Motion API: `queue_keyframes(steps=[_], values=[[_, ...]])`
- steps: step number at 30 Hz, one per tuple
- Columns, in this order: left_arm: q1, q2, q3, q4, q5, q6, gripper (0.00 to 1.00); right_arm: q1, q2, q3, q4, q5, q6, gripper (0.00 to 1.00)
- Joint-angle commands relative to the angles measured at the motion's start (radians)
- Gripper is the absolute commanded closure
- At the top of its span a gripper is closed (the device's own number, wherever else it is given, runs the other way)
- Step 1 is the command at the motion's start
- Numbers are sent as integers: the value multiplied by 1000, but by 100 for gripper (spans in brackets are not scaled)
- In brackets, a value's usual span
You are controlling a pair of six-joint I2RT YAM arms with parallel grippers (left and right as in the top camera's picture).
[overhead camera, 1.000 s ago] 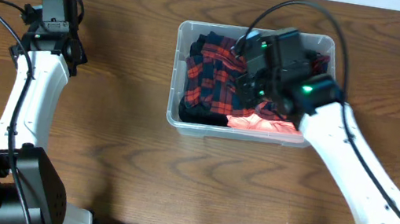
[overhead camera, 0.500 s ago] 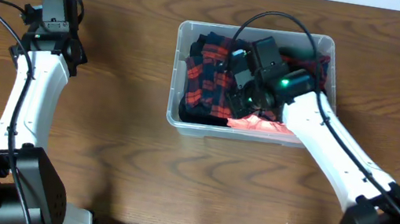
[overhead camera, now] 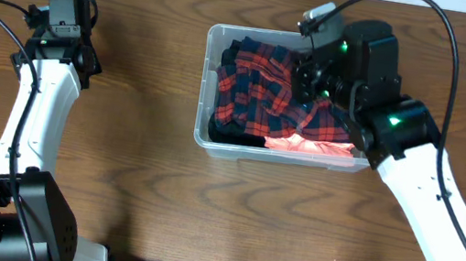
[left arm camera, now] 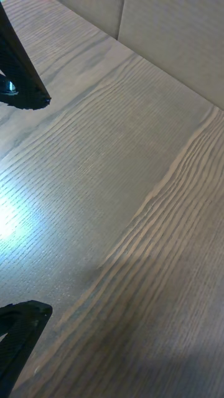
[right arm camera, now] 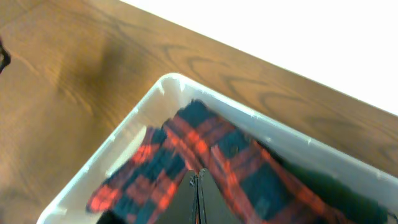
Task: Pack container
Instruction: 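Tuck the plaid shirt's top edge into the container with the right gripper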
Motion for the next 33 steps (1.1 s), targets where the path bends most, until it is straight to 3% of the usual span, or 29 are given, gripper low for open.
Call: queue_keyframes(steps=[1,7,15,21,30,32,33], values=[[4,-13,14,-3,-16,10,2,17,80,6,47,-6,24,99],[4,-13,14,-3,-16,10,2,27,260,6,145,-6,25,99],[4,-13,14,-3,-16,10,2,28,361,6,103,-55,28,99],[4,-13,14,-3,-16,10,2,17,263,7,126,-55,28,99],[4,-13,14,-3,-16,10,2,-57,-61,6,42,-54,28,98],[4,-13,14,-3,-16,10,2,-74,-140,7,10,-55,28,78],[4,-13,14,-3,-16,10,2,-80,-177,6,-4,-55,28,53]])
